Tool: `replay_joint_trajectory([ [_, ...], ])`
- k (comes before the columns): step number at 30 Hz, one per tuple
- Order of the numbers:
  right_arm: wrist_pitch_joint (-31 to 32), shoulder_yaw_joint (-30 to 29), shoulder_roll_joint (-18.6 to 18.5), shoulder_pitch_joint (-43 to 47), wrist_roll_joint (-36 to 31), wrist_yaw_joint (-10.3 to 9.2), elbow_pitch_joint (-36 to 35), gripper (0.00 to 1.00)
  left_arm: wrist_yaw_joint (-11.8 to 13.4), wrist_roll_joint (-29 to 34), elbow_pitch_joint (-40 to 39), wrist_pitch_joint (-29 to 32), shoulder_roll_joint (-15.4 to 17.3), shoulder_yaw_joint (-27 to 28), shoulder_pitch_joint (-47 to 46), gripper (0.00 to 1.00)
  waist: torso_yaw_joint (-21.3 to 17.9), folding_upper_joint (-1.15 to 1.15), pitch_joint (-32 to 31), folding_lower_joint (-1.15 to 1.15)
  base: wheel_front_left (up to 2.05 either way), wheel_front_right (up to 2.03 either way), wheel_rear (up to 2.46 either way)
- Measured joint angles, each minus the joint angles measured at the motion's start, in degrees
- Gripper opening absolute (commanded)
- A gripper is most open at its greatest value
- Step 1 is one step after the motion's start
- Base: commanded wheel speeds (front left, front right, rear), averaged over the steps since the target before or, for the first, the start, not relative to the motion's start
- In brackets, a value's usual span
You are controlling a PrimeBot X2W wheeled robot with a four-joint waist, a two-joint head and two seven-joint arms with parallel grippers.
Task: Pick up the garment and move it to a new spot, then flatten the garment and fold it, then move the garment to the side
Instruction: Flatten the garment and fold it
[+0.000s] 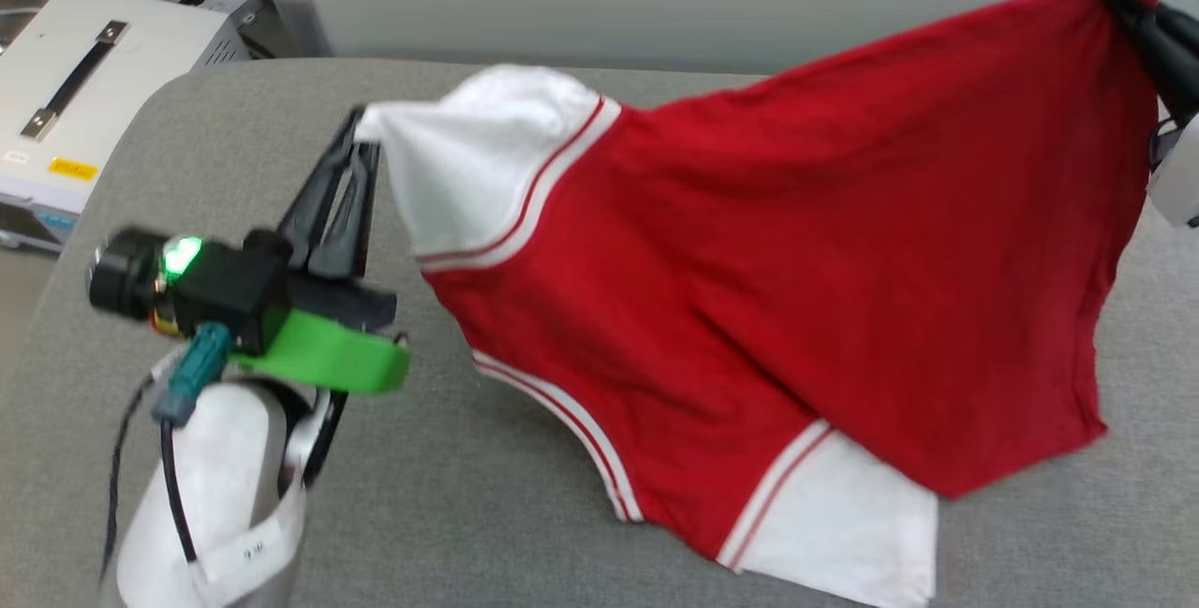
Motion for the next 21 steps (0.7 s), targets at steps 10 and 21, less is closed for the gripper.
replay_joint_trajectory([
  [10, 1.6, -8.9, 4.6, -3.7, -4.6, 0.00, -4.3, 0.00, -0.9, -2.4, -2.5, 4.9, 4.2, -3.8, -20.2, 0.00, -2.3, 0.00, 1.5, 0.00, 0.00, 0.00, 0.00],
  [21, 2.5, -13.6, 9.2, -25.7, -12.4, 0.00, 2.3, 0.00, -1.2, -6.2, 8.0, 6.2, 7.9, -8.6, -51.2, 0.00, -3.2, 0.00, 11.0, 0.01, 0.00, 0.00, 0.00],
])
